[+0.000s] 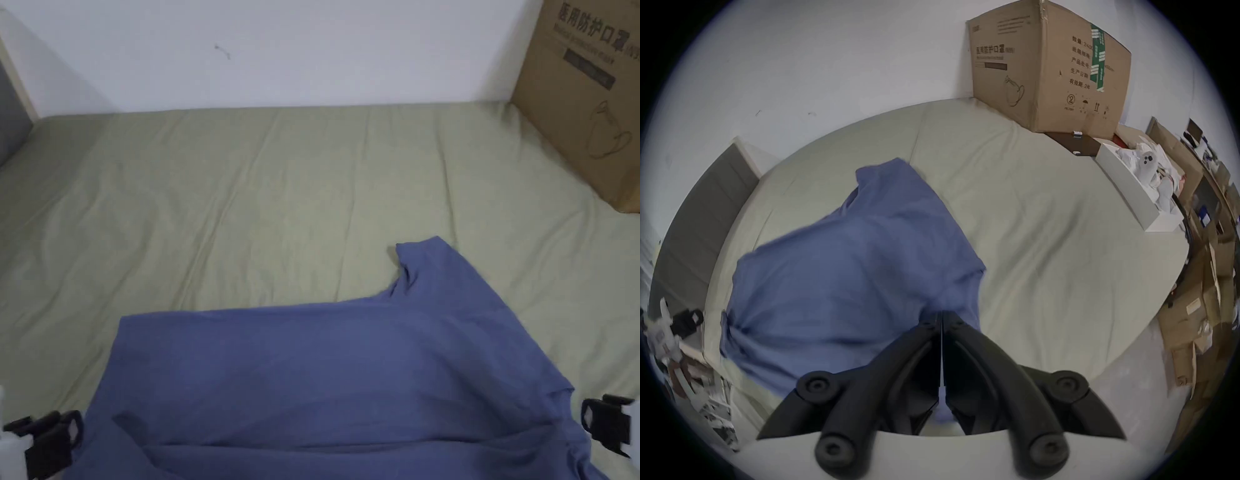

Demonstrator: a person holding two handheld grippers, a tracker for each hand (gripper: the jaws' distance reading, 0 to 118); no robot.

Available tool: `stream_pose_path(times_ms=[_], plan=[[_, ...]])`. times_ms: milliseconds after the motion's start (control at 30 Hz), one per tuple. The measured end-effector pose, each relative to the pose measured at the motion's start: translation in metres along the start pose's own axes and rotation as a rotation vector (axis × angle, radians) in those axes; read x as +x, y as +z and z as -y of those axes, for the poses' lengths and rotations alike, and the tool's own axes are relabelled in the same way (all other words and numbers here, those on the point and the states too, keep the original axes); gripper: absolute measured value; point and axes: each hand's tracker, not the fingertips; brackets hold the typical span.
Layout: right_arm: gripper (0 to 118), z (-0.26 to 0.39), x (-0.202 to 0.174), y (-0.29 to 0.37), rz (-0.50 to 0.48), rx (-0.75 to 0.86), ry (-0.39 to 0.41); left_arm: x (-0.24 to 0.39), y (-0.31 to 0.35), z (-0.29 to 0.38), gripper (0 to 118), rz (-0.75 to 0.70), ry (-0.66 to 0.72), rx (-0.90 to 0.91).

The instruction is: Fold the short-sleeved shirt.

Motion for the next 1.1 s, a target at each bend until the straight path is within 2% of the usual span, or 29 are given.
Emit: stream_pose_path(times_ms=[33,67,100,167,200,267,300,333,367,400,433,467,500,533,600,633,667,700,733,867,900,967,1000,1033,1067,1100], plan=[[0,-0.006,-0.004,-0.010,-0.010,-0.018,-0.023,0.006,-0.011,-0.004,0,-0.030,-0.028,0.010],[0,-0.009,-0.007,-0.022,-0.064,-0.057,-0.025,0.016,-0.022,-0.009,0,-0.023,-0.039,-0.017],[0,-0.018,-0.001,-0.039,-0.074,-0.058,-0.050,0.021,-0.033,-0.014,0,-0.010,-0.070,-0.066],[0,-0.034,-0.007,-0.058,-0.093,-0.070,-0.033,0.028,-0.046,-0.020,0,-0.005,-0.067,-0.056],[4,-0.048,-0.009,-0.067,-0.094,-0.060,-0.048,0.035,-0.050,-0.024,0,0.009,-0.071,-0.065],[65,-0.079,-0.008,-0.089,-0.154,-0.036,-0.056,0.038,-0.060,-0.033,0,0.008,-0.069,-0.067],[86,-0.097,-0.009,-0.102,-0.165,-0.029,-0.058,0.039,-0.066,-0.039,0,0.003,-0.071,-0.064],[91,-0.113,-0.011,-0.116,-0.164,-0.039,-0.043,0.034,-0.076,-0.044,0,-0.001,-0.070,-0.068],[91,-0.132,-0.011,-0.137,-0.152,-0.063,-0.014,0.033,-0.082,-0.048,0,-0.005,-0.067,-0.068],[91,-0.146,-0.013,-0.158,-0.114,-0.094,0.002,0.031,-0.087,-0.052,8,-0.011,-0.057,-0.063],[89,-0.156,-0.014,-0.176,-0.095,-0.106,0.020,0.030,-0.092,-0.056,40,-0.013,-0.049,-0.066],[78,-0.164,-0.015,-0.197,-0.056,-0.135,0.034,0.032,-0.095,-0.060,67,-0.011,-0.044,-0.075],[65,-0.169,-0.018,-0.213,-0.002,-0.172,0.039,0.030,-0.101,-0.063,86,-0.009,-0.035,-0.088],[64,-0.169,-0.019,-0.229,0.010,-0.206,0.077,0.029,-0.107,-0.066,95,-0.004,-0.029,-0.113],[60,-0.163,-0.026,-0.245,0.045,-0.277,0.100,0.024,-0.123,-0.072,95,-0.013,-0.026,-0.140],[57,-0.159,-0.031,-0.243,0.068,-0.241,0.134,0.020,-0.130,-0.077,95,-0.011,-0.021,-0.149],[38,-0.161,-0.035,-0.236,0.061,-0.226,0.156,0.017,-0.137,-0.082,96,-0.013,-0.007,-0.148],[12,-0.162,-0.038,-0.230,0.047,-0.216,0.156,0.015,-0.145,-0.088,96,-0.025,0.008,-0.148],[4,-0.162,-0.040,-0.226,0.035,-0.202,0.150,0.005,-0.160,-0.093,96,-0.042,0.014,-0.150],[3,-0.160,-0.040,-0.226,0.016,-0.218,0.116,-0.005,-0.209,-0.118,96,-0.092,0.029,-0.171],[3,-0.160,-0.038,-0.228,0.015,-0.219,0.106,-0.007,-0.221,-0.121,92,-0.087,0.048,-0.173],[3,-0.158,-0.038,-0.227,0.013,-0.216,0.096,-0.009,-0.247,-0.121,91,-0.057,0.115,-0.264],[3,-0.158,-0.037,-0.228,0.013,-0.216,0.096,-0.009,-0.261,-0.117,86,-0.077,0.120,-0.319],[3,-0.159,-0.037,-0.228,0.013,-0.217,0.098,-0.005,-0.265,-0.115,68,-0.119,0.018,-0.301],[3,-0.160,-0.038,-0.228,0.015,-0.219,0.099,0.003,-0.260,-0.117,48,-0.125,-0.025,-0.300],[3,-0.161,-0.039,-0.226,0.018,-0.220,0.096,0.006,-0.252,-0.121,33,-0.139,0.010,-0.286]])
